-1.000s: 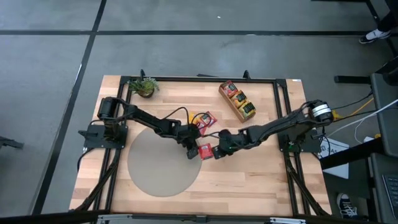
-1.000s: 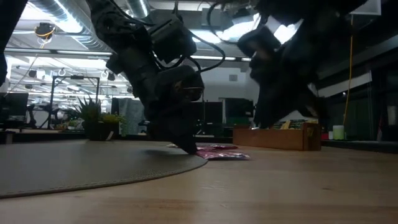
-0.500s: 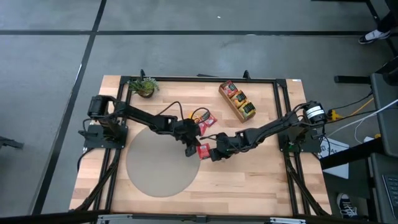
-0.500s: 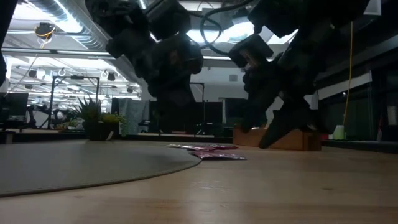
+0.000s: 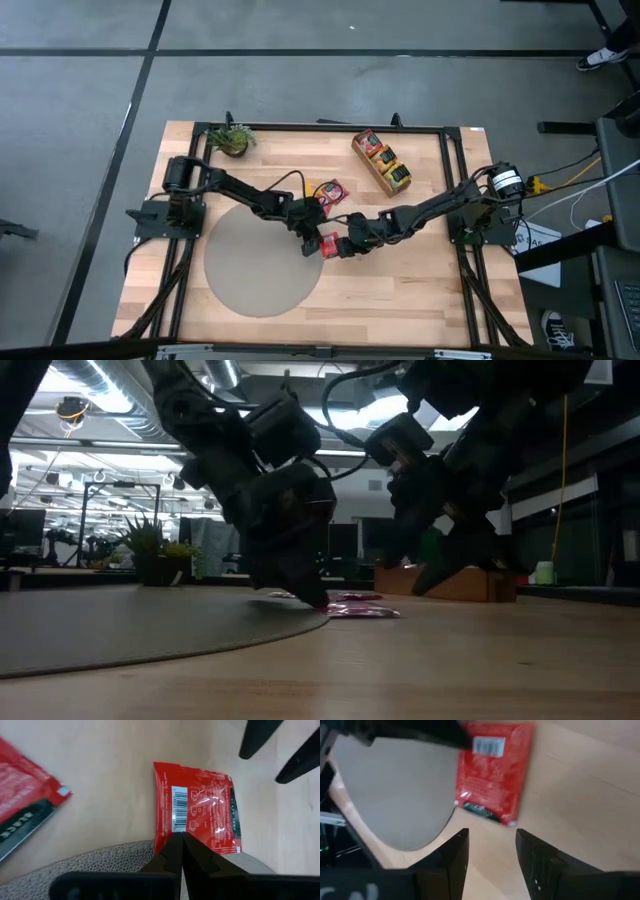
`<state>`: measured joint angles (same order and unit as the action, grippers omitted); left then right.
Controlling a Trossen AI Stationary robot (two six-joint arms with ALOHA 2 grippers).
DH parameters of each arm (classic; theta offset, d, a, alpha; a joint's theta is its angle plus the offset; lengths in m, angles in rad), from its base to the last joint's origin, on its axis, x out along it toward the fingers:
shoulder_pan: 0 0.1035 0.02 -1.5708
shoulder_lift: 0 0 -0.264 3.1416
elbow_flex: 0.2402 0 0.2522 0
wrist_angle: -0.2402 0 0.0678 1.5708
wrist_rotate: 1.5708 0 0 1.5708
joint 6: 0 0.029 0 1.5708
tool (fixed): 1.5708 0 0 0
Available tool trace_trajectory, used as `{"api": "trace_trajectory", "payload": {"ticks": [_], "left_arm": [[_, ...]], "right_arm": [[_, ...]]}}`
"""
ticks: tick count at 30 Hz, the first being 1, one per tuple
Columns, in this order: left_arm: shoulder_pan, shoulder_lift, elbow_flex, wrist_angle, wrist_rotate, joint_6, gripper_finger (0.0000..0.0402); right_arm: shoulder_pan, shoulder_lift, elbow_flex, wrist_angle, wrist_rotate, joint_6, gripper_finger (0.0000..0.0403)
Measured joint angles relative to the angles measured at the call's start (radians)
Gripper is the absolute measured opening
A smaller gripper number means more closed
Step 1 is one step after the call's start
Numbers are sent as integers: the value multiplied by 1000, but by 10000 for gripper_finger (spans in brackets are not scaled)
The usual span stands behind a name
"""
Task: Pick & Place Tea
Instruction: Put the red tea bag into the top section of the wooden organizer
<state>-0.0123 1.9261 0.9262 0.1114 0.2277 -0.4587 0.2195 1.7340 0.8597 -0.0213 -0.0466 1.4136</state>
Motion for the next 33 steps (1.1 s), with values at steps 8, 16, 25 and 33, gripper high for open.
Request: {"api": "trace_trajectory", "payload": {"ticks": [8,16,25,33], "left_arm": [[9,11,-1,1,11,0,2],[14,13,-2,2,13,0,2],[14,14,-4,4,7,0,3],[14,14,-4,5,6,-2,3]], "right_arm": [[-3,12,-13,-50,25,0,163],[-5,81,-31,80,-3,18,163],[-25,146,-29,212,-64,-5,163],[-57,158,-32,253,-79,-8,140]]}}
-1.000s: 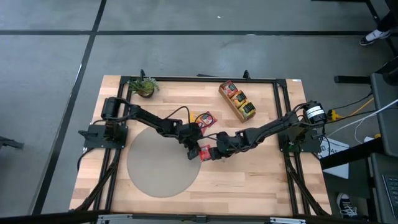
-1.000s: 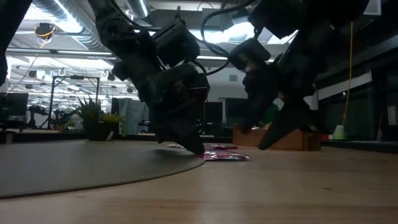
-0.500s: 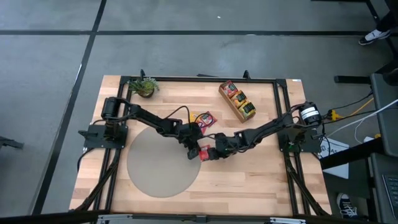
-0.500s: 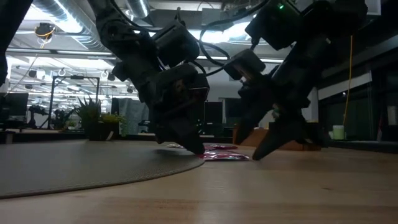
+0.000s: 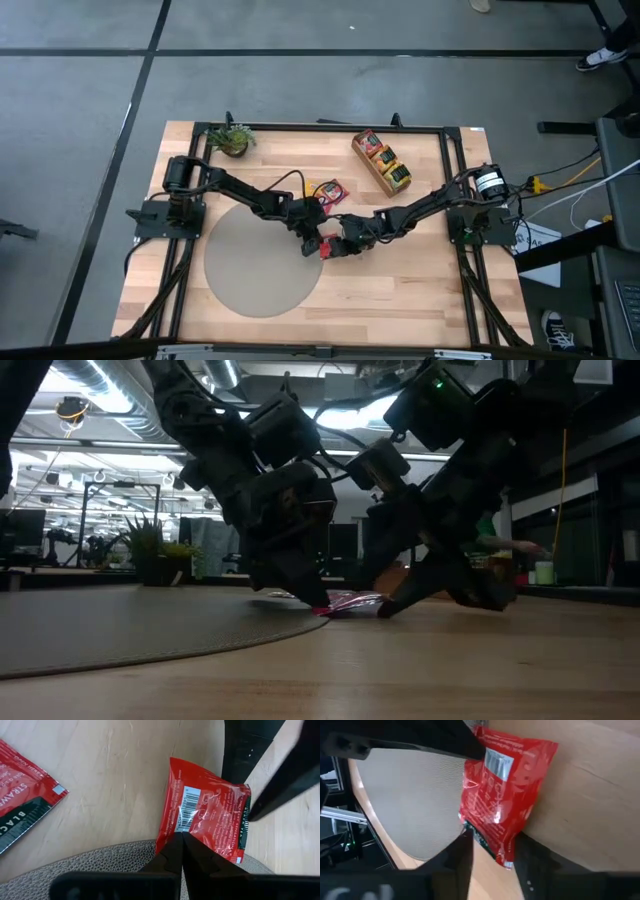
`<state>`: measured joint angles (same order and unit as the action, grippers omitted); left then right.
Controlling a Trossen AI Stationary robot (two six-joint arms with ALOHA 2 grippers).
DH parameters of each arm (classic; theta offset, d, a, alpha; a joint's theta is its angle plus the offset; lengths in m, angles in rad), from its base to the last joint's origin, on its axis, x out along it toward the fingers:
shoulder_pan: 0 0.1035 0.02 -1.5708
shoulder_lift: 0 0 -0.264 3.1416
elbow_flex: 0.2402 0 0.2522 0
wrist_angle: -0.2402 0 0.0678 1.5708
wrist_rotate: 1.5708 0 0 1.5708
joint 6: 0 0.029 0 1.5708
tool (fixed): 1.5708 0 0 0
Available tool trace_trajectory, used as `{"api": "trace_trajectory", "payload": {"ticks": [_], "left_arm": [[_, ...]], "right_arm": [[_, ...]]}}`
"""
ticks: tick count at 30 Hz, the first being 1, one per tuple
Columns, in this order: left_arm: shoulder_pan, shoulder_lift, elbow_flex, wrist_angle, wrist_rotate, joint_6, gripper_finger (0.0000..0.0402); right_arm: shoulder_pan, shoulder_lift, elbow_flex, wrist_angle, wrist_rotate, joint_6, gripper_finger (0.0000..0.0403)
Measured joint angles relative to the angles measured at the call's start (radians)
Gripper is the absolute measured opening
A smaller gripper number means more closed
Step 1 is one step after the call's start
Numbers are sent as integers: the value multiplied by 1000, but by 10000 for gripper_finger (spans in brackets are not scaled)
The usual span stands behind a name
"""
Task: Pick & Place Tea
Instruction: Put the red tea bag into the top section of the wooden organizer
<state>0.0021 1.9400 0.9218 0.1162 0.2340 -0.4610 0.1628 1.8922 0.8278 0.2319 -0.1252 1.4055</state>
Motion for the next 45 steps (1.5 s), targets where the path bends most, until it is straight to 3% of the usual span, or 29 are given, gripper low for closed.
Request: {"api": "trace_trajectory", "payload": {"ticks": [7,12,17,25,33,36,45], "left_arm": [[2,1,0,1,18,2,3],[9,-21,-3,-5,41,3,3],[24,-126,-11,-83,-9,69,3],[-6,-403,-5,-299,-269,428,3],[-115,-643,-2,-519,-538,836,4],[-160,-669,-2,-593,-659,873,11],[-185,-628,-2,-621,-778,828,99]], "right_arm": [[-3,5,-2,-8,3,1,18],[-3,5,-2,3,7,24,10],[-5,2,-2,90,9,35,6],[-36,-40,6,221,19,55,4],[-102,-53,75,292,-3,60,4],[-132,-54,94,296,1,59,4],[-226,-56,108,367,19,96,4]]}}
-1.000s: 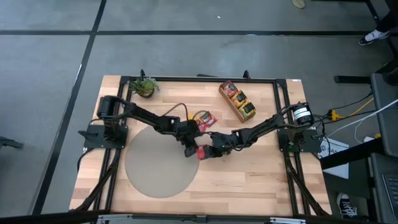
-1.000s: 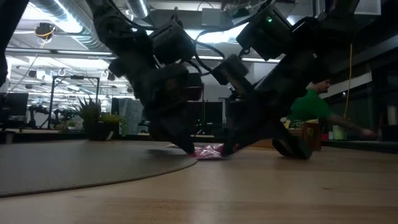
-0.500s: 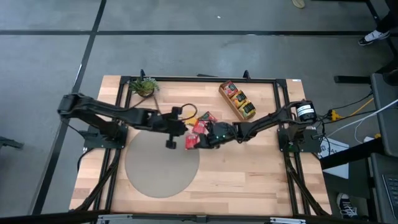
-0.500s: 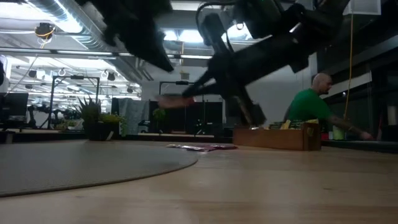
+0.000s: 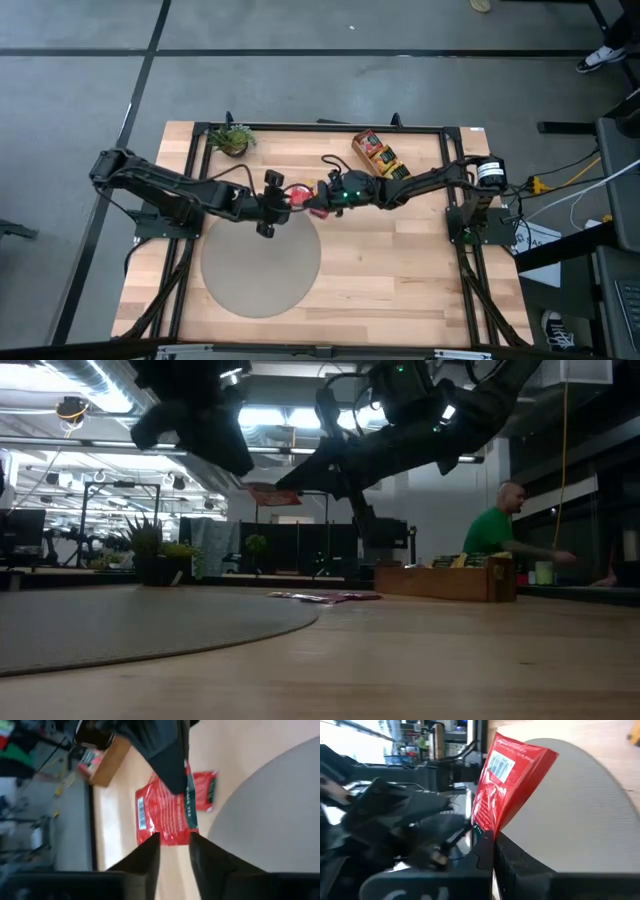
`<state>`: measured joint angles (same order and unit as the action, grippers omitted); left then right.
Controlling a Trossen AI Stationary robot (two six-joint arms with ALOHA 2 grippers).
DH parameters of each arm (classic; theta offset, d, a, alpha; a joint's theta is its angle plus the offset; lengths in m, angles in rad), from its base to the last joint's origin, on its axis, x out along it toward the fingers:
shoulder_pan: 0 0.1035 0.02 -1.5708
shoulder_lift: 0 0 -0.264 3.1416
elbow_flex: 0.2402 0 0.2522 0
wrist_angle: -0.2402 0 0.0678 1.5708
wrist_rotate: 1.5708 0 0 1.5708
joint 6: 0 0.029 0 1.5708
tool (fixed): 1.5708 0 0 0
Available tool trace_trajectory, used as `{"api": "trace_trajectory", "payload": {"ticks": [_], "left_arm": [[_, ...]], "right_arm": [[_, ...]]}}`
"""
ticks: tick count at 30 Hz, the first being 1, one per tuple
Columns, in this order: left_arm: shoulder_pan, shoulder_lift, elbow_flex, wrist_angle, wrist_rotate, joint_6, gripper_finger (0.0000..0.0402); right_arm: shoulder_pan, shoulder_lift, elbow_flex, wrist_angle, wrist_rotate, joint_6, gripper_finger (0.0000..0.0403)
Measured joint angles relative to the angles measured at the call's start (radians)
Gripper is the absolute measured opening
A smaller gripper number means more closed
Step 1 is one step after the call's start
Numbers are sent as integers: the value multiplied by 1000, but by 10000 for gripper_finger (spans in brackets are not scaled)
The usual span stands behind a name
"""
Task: Pick & Place Tea
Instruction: Put the red tea bag into the top section of the wooden organizer
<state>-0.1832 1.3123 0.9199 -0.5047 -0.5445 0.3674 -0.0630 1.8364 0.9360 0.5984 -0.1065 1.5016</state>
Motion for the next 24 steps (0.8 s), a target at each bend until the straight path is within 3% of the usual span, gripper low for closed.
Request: {"api": "trace_trajectory", "payload": {"ticks": [5,11,19,24], "left_arm": [[-11,19,0,-23,-112,3,157],[-22,20,0,-18,-40,38,198],[19,20,1,95,-75,96,205],[42,20,2,95,-27,183,188]], "right_arm": [[-9,0,0,31,-21,79,4],[-11,0,0,19,-25,90,4],[-54,0,0,61,-30,85,4],[-55,0,0,90,-59,120,4]]}}
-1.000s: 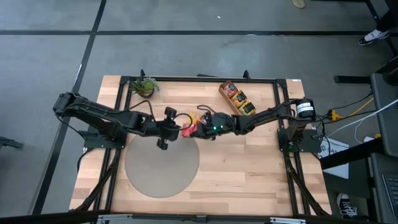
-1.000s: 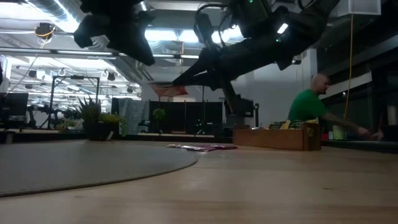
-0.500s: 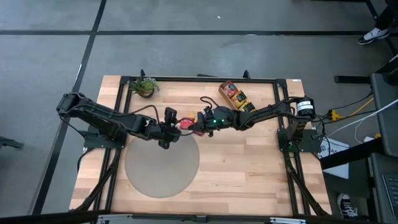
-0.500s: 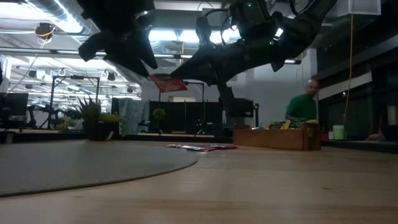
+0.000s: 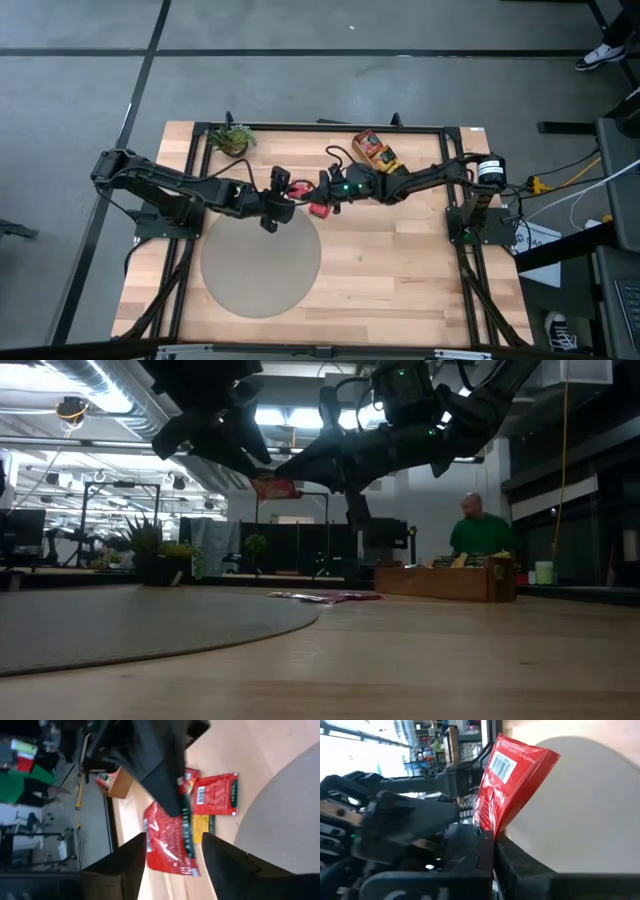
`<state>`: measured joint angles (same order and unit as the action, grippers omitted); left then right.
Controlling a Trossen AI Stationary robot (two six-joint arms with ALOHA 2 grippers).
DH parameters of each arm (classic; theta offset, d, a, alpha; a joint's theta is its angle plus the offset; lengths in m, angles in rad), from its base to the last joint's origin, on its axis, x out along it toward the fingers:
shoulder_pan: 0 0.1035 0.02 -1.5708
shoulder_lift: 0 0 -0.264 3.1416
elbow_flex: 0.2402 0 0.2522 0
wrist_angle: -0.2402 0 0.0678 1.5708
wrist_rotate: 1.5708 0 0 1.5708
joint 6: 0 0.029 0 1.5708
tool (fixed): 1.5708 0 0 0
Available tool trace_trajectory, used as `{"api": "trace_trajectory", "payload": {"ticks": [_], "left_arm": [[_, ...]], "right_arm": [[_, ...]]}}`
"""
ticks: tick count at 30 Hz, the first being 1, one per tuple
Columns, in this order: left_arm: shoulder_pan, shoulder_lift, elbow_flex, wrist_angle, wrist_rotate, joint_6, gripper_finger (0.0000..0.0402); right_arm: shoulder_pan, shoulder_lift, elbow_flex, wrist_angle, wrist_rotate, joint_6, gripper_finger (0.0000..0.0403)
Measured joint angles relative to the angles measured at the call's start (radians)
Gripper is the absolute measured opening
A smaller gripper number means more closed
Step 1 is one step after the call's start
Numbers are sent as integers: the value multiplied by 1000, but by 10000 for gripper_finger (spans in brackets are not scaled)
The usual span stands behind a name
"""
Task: Pick & Place Tea
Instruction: Put the red tea bag into the top section of the wooden organizer
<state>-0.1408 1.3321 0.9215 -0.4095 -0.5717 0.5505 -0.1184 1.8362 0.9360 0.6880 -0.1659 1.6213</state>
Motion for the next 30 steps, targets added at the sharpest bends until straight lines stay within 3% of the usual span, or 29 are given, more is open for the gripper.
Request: {"api": "trace_trajectory", "payload": {"ticks": [5,15,22,30], "left_arm": [[0,0,0,0,14,12,145],[18,0,0,0,7,13,10],[18,-1,0,-3,40,33,3],[19,-1,0,-6,59,-199,2]], "right_arm": [[0,0,0,3,-19,17,4],[-2,0,0,37,-57,4,4],[2,0,-1,53,-68,-3,15],[-6,0,-1,27,-110,-168,59]]}}
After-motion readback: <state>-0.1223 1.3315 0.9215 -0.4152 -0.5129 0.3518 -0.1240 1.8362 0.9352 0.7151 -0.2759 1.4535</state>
